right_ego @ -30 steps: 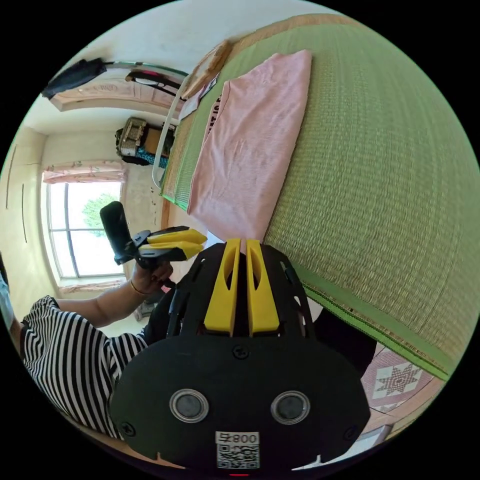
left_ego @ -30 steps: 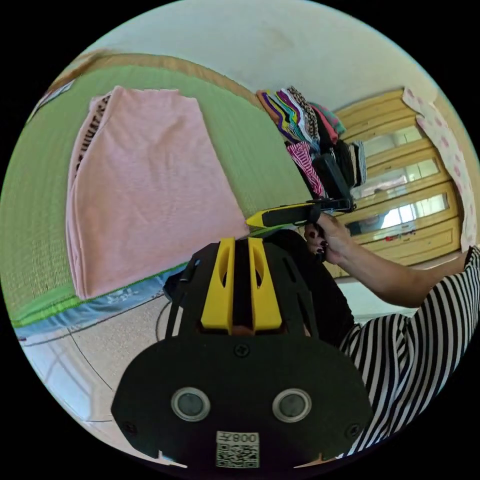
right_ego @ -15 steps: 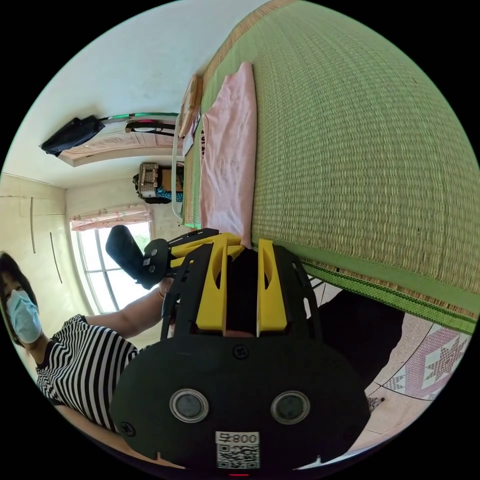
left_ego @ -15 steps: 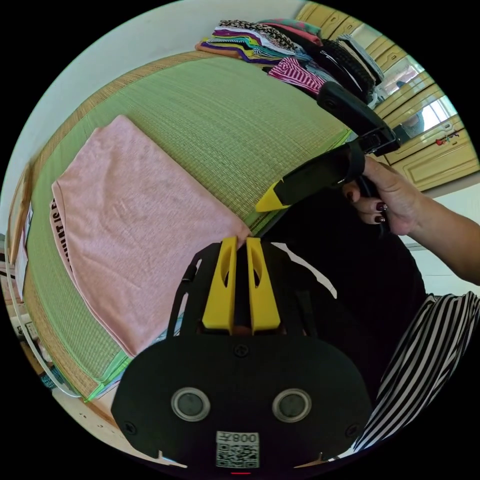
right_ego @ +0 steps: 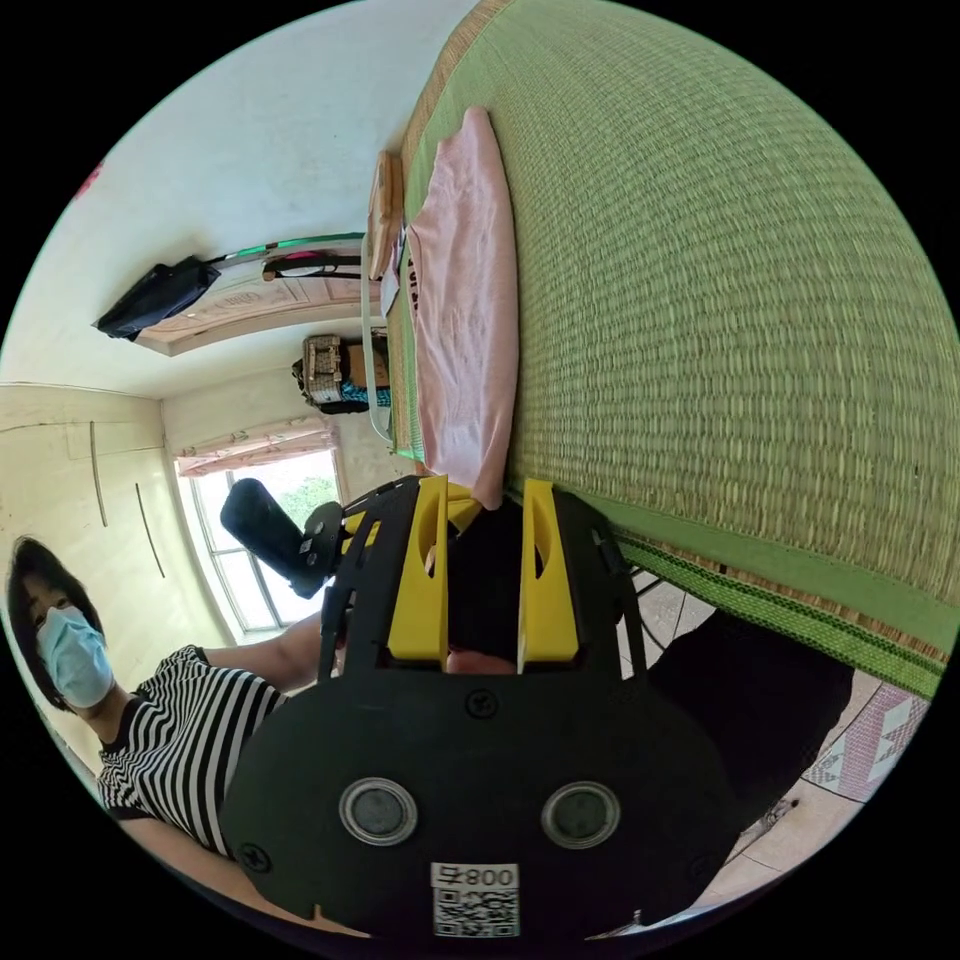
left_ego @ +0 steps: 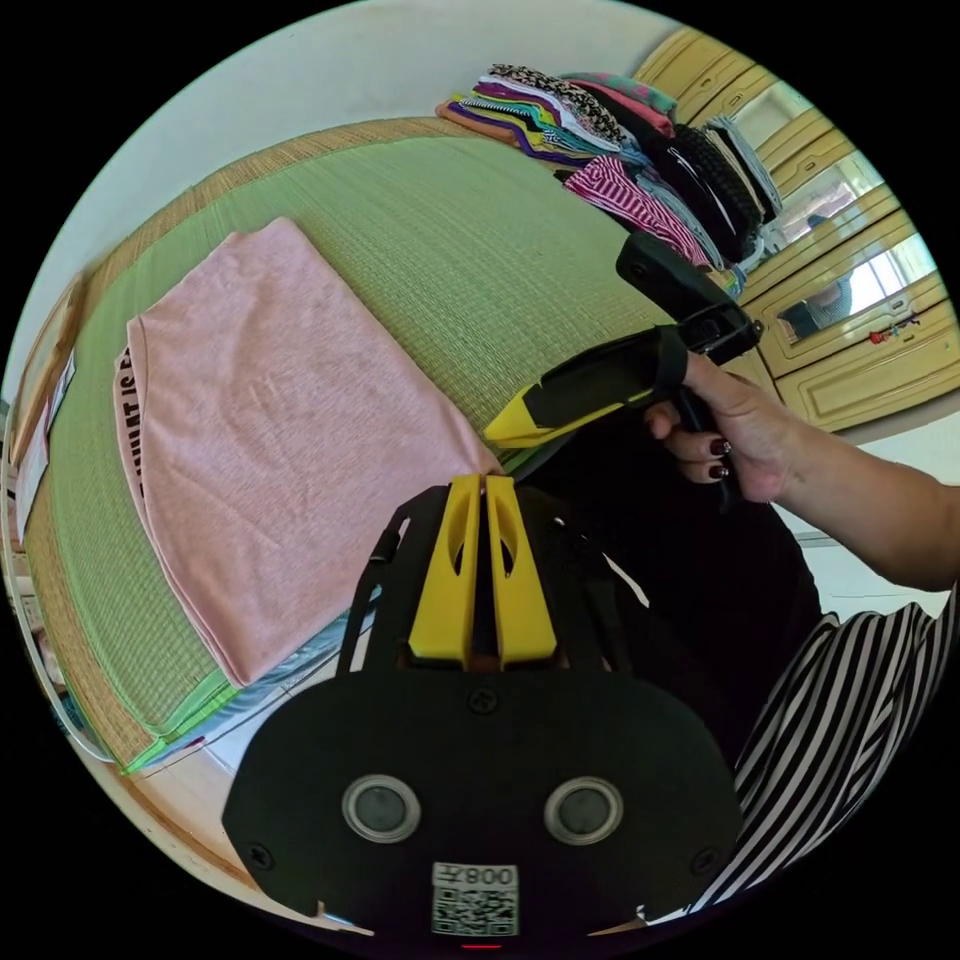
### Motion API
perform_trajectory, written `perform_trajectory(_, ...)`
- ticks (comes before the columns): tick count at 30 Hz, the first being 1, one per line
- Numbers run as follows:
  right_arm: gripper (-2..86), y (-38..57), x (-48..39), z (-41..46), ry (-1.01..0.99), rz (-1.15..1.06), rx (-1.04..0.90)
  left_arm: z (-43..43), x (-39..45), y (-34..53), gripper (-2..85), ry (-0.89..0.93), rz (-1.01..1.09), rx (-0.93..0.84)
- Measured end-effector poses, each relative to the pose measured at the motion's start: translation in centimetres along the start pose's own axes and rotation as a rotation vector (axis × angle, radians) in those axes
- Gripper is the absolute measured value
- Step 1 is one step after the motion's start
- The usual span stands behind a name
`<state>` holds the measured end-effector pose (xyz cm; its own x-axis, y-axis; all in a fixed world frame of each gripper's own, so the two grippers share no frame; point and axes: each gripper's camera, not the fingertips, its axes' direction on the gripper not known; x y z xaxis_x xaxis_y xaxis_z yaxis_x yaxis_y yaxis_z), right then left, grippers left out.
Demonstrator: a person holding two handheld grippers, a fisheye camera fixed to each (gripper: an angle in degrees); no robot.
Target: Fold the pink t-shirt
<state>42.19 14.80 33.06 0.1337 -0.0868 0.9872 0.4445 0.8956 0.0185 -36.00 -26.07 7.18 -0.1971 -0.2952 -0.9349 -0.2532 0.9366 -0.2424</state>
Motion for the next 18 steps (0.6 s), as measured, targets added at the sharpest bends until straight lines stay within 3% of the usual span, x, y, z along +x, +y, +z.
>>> perform_trajectory(12,4.0,-2.3,-0.2,2.3,-0.083,0.016,-0.039,-4.6,-5.1,3.2,0.7,0.009,-0.012,0.061)
perform_trajectory(18,2.0,-2.2,-0.8,2.8,-0.066,0.021,-0.047,-8.6,-12.6,8.5,0.6,0.186,-0.229,0.172)
